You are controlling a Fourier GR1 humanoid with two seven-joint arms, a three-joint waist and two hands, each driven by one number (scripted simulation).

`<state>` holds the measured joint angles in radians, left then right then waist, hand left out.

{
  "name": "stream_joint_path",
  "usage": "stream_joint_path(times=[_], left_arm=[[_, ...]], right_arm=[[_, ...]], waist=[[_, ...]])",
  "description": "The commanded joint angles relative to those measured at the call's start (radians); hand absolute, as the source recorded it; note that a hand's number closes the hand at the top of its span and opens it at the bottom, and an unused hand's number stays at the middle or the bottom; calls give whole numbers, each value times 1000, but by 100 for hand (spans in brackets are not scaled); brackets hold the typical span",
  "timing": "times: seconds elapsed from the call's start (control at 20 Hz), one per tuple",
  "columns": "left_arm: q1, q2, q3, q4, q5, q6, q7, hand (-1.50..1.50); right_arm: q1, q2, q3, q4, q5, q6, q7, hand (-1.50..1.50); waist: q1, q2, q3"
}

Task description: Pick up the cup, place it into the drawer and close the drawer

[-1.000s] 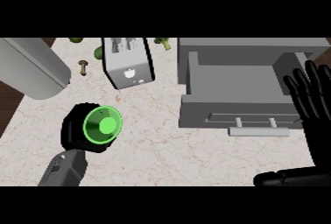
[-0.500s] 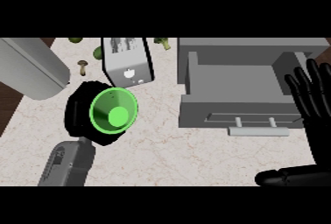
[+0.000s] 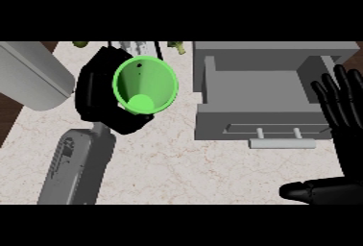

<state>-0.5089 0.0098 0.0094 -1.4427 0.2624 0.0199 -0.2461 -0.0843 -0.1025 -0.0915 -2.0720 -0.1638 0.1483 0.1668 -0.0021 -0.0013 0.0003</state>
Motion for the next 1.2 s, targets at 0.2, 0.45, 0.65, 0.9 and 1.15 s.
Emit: stream_joint_path(times=[0.2,0.45,0.65,0.9,1.15], left_arm=[[-265,-5,10,95,-66,129,136,150],[-356,-9,-21,230,-67,164,79,150],[-467,-10,-89,311,-58,253,133,150],[-606,-10,-108,530,-25,302,70,150],[-643,-10,-190,647,61,378,1,150]], right_arm=[[26,-3,-4,-36,-11,4,15,-150],[23,15,26,-39,11,-8,21,-150],[-51,-9,-33,72,-27,8,-16,-150],[-121,-16,-6,60,8,-27,50,-150],[-31,24,28,83,39,2,-59,-150]], waist=[[-10,1,0],[-8,2,0],[-10,3,0],[-20,7,0],[-27,8,0]])
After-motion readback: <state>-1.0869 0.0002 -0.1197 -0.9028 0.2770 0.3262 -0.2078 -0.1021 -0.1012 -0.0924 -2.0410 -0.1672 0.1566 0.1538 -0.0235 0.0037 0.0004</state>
